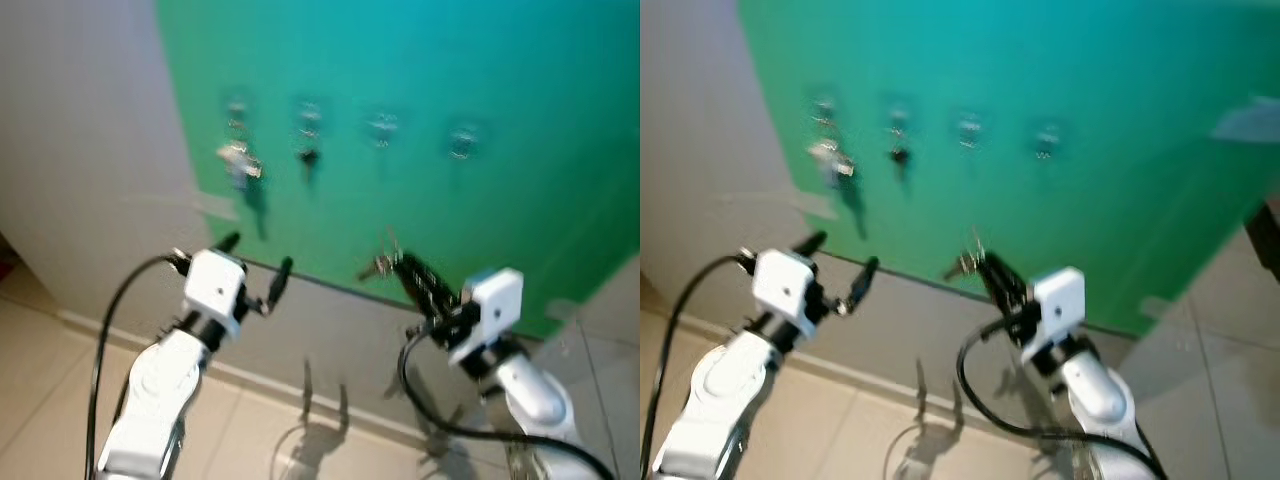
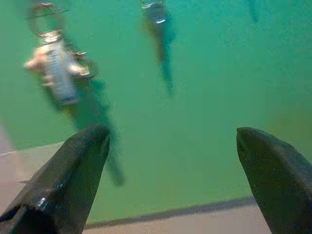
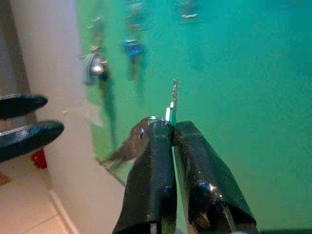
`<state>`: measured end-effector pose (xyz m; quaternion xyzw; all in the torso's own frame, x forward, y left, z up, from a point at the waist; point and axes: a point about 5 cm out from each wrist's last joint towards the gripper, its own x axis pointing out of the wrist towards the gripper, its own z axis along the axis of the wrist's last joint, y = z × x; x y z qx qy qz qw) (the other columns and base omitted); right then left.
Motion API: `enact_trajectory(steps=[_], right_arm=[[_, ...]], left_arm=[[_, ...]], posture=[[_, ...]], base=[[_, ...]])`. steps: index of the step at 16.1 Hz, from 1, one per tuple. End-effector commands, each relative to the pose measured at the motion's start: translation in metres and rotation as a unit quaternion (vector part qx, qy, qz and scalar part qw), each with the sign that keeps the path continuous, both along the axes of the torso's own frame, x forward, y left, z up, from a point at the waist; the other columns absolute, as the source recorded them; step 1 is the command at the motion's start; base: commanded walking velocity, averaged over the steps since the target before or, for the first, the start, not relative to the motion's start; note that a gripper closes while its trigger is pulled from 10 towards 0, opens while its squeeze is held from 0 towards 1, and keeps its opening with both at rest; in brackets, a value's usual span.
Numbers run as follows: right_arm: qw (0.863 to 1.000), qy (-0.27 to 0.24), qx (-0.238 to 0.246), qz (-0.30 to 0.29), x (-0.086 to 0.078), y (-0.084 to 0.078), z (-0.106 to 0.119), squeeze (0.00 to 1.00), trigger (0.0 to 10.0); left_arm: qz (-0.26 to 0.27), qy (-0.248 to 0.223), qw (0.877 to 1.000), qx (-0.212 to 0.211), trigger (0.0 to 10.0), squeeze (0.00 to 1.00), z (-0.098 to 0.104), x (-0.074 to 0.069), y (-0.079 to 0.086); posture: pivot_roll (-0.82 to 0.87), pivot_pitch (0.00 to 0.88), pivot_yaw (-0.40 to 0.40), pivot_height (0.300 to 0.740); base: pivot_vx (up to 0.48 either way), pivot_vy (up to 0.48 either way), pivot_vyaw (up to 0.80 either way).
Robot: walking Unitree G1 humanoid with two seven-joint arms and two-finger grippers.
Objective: Hang keys on a hook
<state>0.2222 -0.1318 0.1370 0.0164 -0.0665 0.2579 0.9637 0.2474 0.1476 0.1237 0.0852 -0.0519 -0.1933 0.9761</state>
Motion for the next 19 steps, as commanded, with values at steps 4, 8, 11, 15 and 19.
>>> enact_trajectory(steps=[4,8,11,15,19], right_arm=[[0.999,0.003,0.036,-0.016,0.007,0.007,0.013,0.00,10.0],[0.998,0.021,0.045,-0.040,0.013,0.007,0.008,0.00,10.0],[0.995,0.046,0.058,-0.068,0.015,0.002,-0.001,0.00,10.0],[0.995,0.047,0.054,-0.077,0.015,-0.003,-0.003,0.00,10.0],[0.994,0.045,0.058,-0.087,0.015,-0.005,-0.003,0.00,10.0]], left_arm=[[-0.014,-0.016,1.000,0.006,10.0,0.00,0.009,0.006,-0.004],[-0.015,-0.010,1.000,-0.003,10.0,0.00,0.011,0.008,0.000],[-0.022,-0.018,1.000,-0.005,10.0,0.00,0.015,0.015,-0.004],[-0.029,-0.020,0.999,-0.003,10.0,0.00,0.016,0.018,-0.007],[-0.036,-0.019,0.999,0.002,10.0,0.00,0.017,0.020,-0.007]], posture=[[-0.08,0.000,0.035,0.740],[-0.08,0.000,0.035,0.740],[-0.08,0.000,0.038,0.740],[-0.08,0.000,0.048,0.740],[-0.09,0.000,0.058,0.740]], base=[[0.000,0.000,0.00],[0.000,0.000,0.00],[0.000,0.335,0.00],[0.000,0.410,-0.71],[0.000,0.323,-0.32]])
